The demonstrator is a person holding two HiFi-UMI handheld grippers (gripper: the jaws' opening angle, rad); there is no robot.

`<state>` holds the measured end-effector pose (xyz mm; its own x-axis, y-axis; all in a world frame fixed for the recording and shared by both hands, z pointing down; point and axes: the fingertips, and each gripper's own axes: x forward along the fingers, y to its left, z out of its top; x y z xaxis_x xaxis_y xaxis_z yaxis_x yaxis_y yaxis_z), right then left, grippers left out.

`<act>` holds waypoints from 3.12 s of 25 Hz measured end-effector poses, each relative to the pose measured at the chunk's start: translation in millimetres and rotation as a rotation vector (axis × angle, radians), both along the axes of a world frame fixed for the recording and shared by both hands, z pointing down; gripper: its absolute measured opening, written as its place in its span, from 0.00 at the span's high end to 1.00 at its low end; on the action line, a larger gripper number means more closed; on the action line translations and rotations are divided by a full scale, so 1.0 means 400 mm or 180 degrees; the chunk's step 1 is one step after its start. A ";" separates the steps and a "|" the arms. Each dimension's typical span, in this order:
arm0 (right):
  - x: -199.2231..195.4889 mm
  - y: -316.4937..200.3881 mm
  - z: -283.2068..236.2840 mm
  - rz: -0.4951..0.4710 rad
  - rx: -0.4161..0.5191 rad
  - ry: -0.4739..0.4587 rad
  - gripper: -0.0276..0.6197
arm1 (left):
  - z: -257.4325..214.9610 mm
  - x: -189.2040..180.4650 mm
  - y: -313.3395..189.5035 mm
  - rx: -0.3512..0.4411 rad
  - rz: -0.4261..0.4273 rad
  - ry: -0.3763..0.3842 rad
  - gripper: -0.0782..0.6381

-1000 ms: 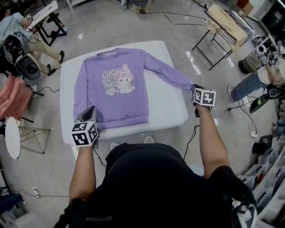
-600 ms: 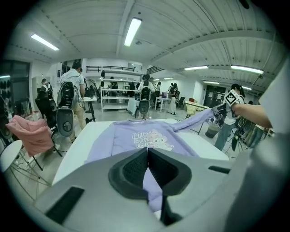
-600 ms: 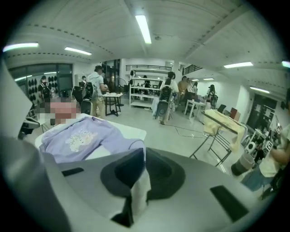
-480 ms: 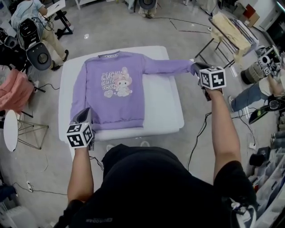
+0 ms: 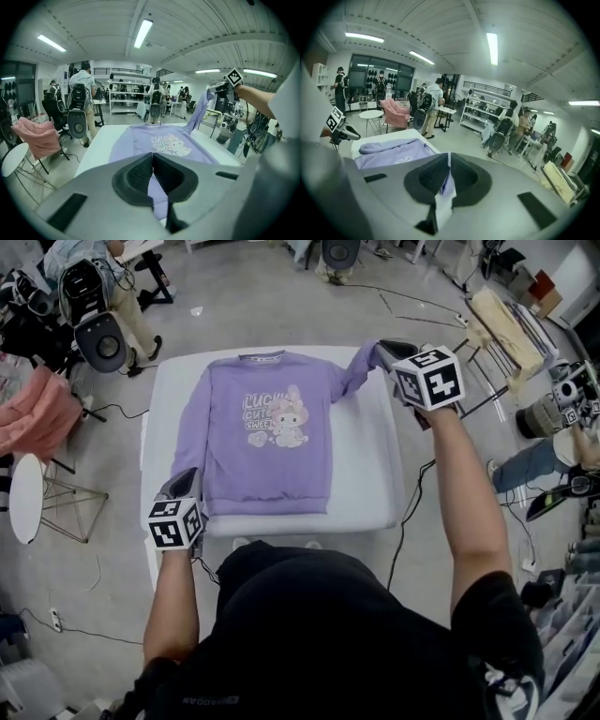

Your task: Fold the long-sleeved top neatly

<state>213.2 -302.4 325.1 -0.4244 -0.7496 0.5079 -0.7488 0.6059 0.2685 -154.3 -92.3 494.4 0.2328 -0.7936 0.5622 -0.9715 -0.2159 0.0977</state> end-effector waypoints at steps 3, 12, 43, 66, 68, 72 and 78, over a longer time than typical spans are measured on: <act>-0.160 -0.028 -0.003 -0.0272 0.0004 0.0207 0.92 | 0.005 -0.072 -0.009 -0.0015 -0.0085 0.0017 0.88; -0.599 -0.076 0.162 -0.0933 -0.0294 0.0893 0.92 | 0.054 -0.270 0.007 -0.0164 -0.0226 0.0005 0.88; -0.915 -0.193 0.691 -0.0673 -0.1223 0.0788 0.77 | 0.157 -0.494 0.126 -0.0674 -0.0265 -0.0059 0.88; -0.514 0.306 0.406 -0.0346 -0.1020 -0.0505 0.95 | 0.186 -0.245 0.069 -0.0655 0.0470 -0.0259 0.80; -0.484 0.351 0.426 -0.0264 -0.1087 -0.0579 0.95 | 0.209 -0.217 0.090 -0.0761 0.0613 -0.0318 0.78; -0.437 0.412 0.475 -0.0153 -0.1237 -0.0635 0.95 | 0.284 -0.151 0.129 -0.0991 0.1015 -0.0632 0.76; -0.411 0.447 0.482 -0.0124 -0.1220 -0.0587 0.95 | 0.383 -0.153 0.144 -0.1172 0.1138 -0.1140 0.75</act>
<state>48.7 -123.8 517.9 -0.5585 -0.5030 0.6596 -0.7379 0.6645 -0.1181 -215.3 -34.6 647.6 0.1946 -0.4408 0.8763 -0.8316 -0.5479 -0.0909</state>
